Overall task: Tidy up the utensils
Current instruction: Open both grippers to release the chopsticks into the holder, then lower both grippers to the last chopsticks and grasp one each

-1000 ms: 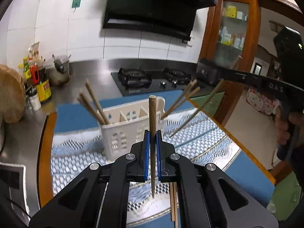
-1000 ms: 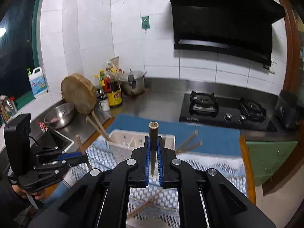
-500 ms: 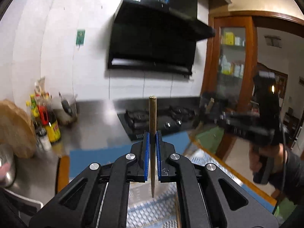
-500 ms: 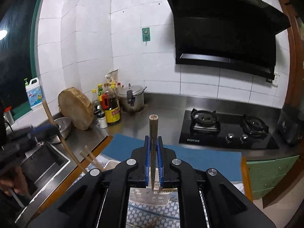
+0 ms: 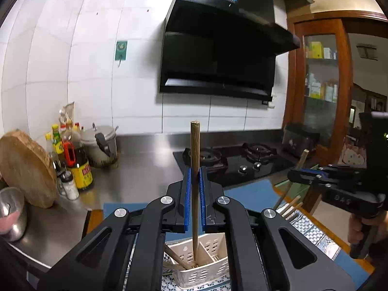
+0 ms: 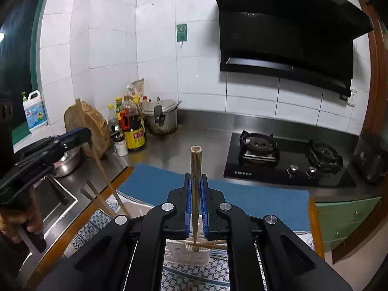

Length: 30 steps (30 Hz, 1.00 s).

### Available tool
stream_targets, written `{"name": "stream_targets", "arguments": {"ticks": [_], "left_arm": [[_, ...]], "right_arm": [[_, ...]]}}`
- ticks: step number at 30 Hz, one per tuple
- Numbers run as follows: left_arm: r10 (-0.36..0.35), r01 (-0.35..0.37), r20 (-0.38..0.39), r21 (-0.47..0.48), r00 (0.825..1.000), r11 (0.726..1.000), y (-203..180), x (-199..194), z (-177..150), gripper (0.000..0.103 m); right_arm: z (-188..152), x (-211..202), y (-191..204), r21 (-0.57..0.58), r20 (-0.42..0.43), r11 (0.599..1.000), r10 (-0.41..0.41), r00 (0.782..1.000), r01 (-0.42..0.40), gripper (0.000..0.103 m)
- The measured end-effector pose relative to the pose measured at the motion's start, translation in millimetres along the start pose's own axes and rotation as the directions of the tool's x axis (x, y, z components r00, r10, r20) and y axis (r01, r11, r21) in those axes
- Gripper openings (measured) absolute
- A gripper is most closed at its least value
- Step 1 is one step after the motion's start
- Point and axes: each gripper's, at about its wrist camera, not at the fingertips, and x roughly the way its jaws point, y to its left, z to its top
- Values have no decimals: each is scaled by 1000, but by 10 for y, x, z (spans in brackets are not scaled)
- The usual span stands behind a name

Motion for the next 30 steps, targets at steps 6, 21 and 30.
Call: {"name": "stream_targets", "arguments": {"ticks": [6,21,30], "left_arm": [[-4,1,-72,-38,997,999,86,179,-213,8],[-22,21,-83,-10,996,1000,-15,-195,-414,29],[-8,4,-140,-29,990,1000,-13,-500,-806,47]], "right_arm": [[-125,89,-17,6,-37,1000,5,999,-5,7],[-670,-415,-32,91,-73,996,8,997,-1,24],[-1562,-374,184,176,-237,984,46,971,-3,25]]}}
